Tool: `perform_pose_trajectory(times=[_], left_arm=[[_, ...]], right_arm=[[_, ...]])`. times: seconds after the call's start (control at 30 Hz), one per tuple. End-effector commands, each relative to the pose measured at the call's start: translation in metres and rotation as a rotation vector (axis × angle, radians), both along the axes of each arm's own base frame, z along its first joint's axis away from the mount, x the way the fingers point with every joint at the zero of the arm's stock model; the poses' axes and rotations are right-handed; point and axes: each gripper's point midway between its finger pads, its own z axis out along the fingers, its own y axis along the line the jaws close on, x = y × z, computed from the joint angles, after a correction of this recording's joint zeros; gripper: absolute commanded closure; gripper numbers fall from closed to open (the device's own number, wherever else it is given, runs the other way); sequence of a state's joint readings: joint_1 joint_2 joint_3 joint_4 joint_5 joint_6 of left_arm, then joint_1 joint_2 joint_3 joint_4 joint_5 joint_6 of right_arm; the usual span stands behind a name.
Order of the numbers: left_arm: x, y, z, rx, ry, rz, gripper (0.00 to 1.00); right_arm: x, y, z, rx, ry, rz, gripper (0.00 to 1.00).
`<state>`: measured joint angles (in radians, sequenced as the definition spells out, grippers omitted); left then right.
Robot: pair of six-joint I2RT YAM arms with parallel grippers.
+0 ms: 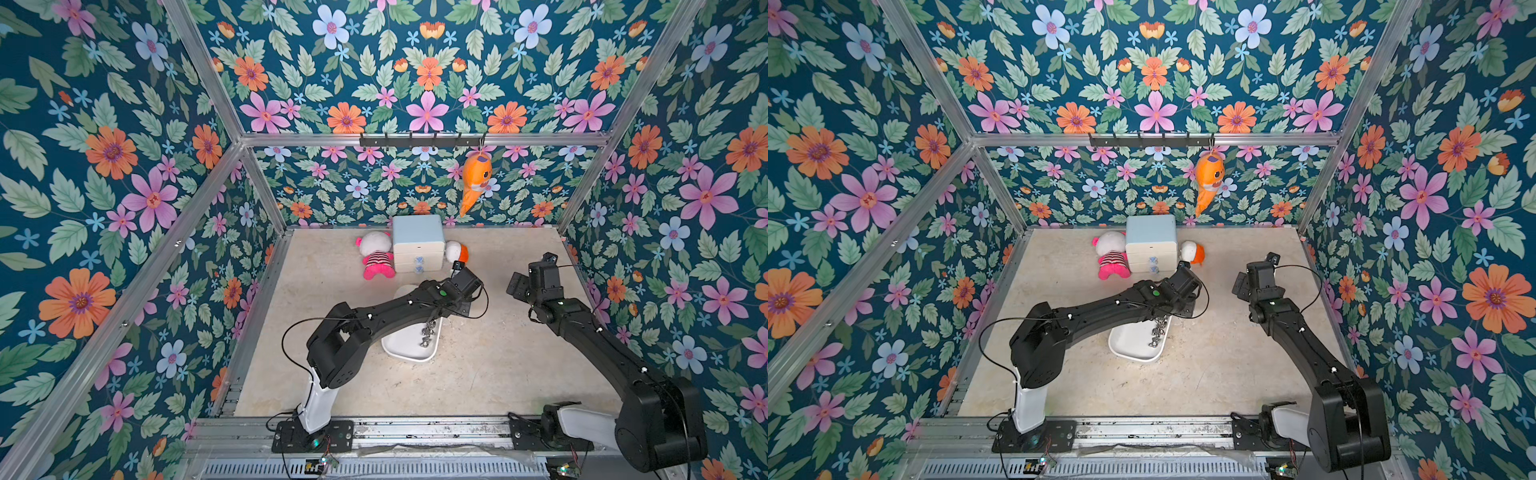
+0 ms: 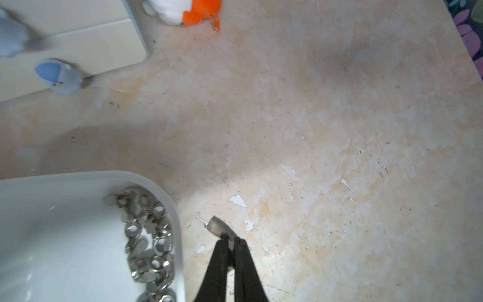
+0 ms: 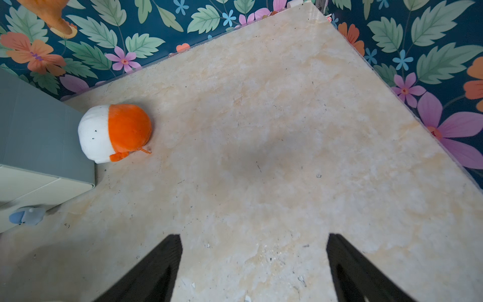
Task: Take out the wing nut from the storage box
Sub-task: Place the wing nut at the center of the board.
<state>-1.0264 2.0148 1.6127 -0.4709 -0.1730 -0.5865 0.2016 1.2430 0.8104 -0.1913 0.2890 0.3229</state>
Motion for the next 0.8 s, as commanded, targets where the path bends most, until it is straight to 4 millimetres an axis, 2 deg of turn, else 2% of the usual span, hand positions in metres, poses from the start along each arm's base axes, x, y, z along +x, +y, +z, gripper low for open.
perform_pose_trajectory(times=[0.0, 0.1, 0.23, 0.3, 0.77], left_arm=[[-0.010, -0.008, -0.016, 0.012, 0.045, -0.010, 1.00], [-0.015, -0.010, -0.036, 0.034, 0.073, -0.002, 1.00], [-0.016, -0.007, -0.051, 0.063, 0.084, 0.017, 1.00], [-0.015, -0.005, -0.058, 0.080, 0.084, 0.024, 1.00], [-0.018, 0.001, -0.084, 0.129, 0.114, 0.041, 1.00]], right_arm=[[-0.002, -0.002, -0.003, 0.000, 0.014, -0.008, 0.08], [-0.002, 0.001, -0.006, 0.010, 0.022, 0.005, 0.08], [0.000, 0.003, -0.008, 0.012, 0.027, 0.020, 0.08], [0.000, 0.004, -0.009, 0.007, 0.032, 0.026, 0.03], [0.001, 0.004, -0.008, -0.007, 0.034, 0.031, 0.02]])
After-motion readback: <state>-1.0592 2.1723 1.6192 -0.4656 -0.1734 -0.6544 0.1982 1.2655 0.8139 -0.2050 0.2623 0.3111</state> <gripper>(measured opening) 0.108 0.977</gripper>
